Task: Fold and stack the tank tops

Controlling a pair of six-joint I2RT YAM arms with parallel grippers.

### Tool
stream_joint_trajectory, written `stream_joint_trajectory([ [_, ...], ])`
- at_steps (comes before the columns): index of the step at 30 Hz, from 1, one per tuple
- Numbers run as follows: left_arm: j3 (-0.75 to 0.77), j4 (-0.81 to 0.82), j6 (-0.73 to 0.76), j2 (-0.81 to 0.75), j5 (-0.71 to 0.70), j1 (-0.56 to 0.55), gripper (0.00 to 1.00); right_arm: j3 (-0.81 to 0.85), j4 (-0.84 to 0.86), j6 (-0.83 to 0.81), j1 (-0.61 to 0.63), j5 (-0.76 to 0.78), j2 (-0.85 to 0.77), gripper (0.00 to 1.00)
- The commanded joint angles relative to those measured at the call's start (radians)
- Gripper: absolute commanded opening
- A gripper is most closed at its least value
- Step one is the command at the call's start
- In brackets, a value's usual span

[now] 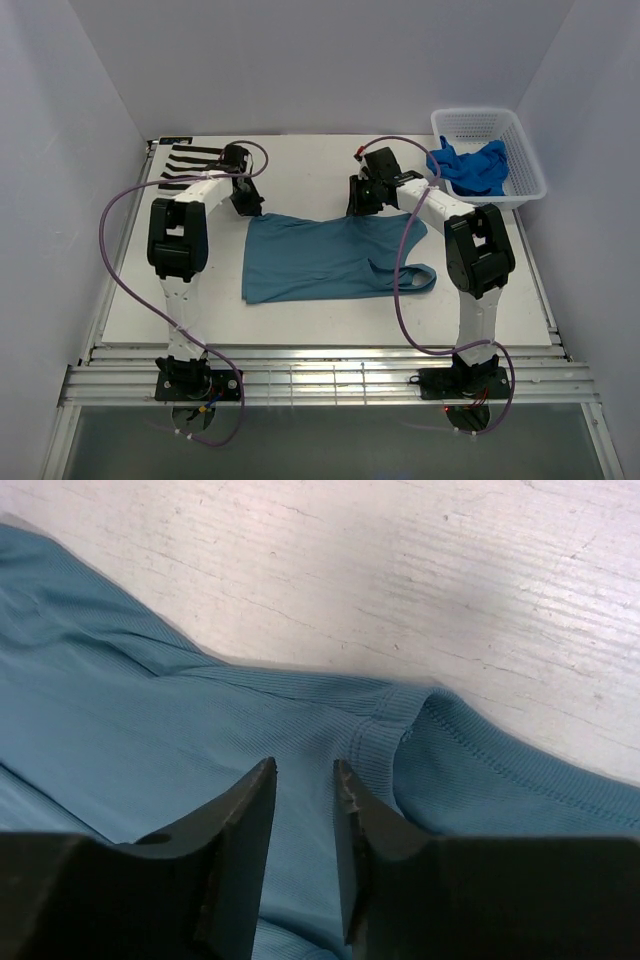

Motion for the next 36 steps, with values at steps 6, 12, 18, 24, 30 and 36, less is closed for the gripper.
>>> stream_joint_trajectory([
  [6,-0.127,0.073,0.024,-0.211,-0.010,-0.008,0.00,0.023,-0.015,0.037,-0.001,0.106,-0.033,0.39],
  [12,-0.175,0.086,0.014,-0.243,0.030,-0.006,0.00,0.077,-0.028,0.024,-0.012,0.106,0.016,0.42],
  [18,-0.198,0.096,0.011,-0.272,0.044,-0.008,0.00,0.104,-0.052,0.014,-0.022,0.139,0.057,0.45],
  [24,-0.218,0.106,0.004,-0.289,0.060,-0.006,0.00,0.143,-0.089,0.010,-0.024,0.116,0.112,0.47],
  [30,-0.226,0.106,0.004,-0.300,0.069,-0.008,0.00,0.105,-0.028,0.021,-0.024,0.046,0.091,0.08],
  [36,-0.293,0.108,-0.024,-0.376,0.070,-0.006,0.00,-0.021,0.014,0.006,-0.025,0.079,-0.053,0.08],
])
